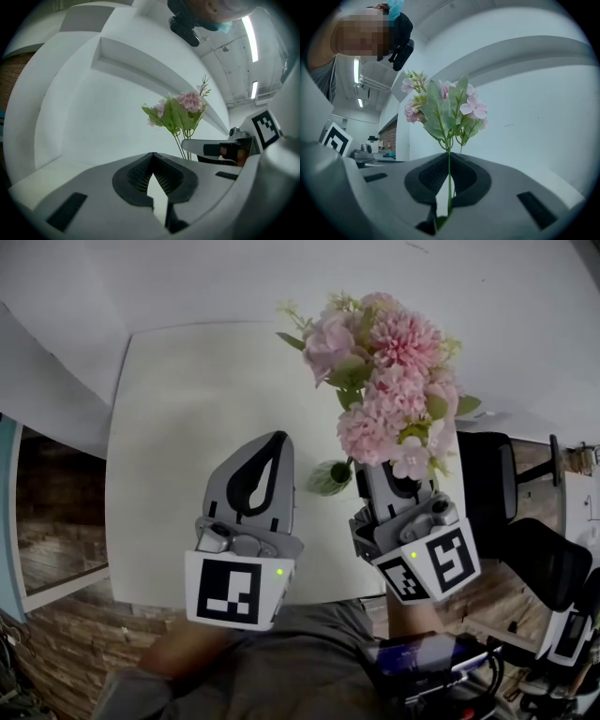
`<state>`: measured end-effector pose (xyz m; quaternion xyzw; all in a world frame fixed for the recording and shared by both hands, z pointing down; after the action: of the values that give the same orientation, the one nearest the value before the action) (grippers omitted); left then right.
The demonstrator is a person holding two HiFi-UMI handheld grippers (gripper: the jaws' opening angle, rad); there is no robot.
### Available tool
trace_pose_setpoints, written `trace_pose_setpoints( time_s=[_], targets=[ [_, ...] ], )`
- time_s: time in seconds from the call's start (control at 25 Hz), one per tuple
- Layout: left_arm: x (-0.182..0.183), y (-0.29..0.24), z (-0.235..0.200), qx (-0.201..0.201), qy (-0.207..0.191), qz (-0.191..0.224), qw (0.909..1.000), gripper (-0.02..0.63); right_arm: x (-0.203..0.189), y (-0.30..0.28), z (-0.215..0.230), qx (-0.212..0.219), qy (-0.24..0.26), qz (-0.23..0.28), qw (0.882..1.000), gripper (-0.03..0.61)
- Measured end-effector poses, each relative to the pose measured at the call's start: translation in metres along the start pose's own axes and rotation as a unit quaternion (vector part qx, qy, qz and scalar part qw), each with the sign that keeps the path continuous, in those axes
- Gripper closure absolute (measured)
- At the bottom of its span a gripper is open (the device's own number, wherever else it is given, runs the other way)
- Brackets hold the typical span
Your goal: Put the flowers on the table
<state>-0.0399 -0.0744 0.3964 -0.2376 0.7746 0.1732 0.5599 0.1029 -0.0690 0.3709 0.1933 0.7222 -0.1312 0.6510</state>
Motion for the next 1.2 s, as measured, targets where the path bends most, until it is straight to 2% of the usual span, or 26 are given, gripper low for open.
trace_pose_setpoints(
  time_s=[0.32, 0.56, 0.8, 1.2],
  targets=[
    [0.022, -0.018, 0.001, 0.0, 0.006, -0.013, 0.9999, 0.607, 0.001, -0.003, 0.0, 0.0, 0.006, -0.026, 1.0, 0.566],
    [0.027, -0.01, 0.001, 0.003, 0.007, -0.02, 0.9998, 0.607, -0.009, 0.007, -0.01, -0.011, 0.017, -0.071, 0.997, 0.566],
    [0.03, -0.001, 0.006, 0.004, -0.013, -0.031, 0.9994, 0.607, -0.02, 0.016, -0.015, -0.002, 0.022, -0.126, 0.992, 0.563],
    [0.044, 0.012, 0.023, 0.006, -0.026, -0.053, 0.9983, 0.607, -0.019, 0.041, -0.025, 0.02, 0.016, -0.2, 0.979, 0.495]
  ],
)
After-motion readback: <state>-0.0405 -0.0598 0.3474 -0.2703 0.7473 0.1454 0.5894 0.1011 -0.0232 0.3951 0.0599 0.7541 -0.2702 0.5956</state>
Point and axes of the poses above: the fingertips, and each gripper's own axes: y backward along the fingers, z to its right, x out of its top, the point moved 6 cm from there along y, backward along the fingers, and after that the axes turned 10 degrees about y, right-handed, at the moved point
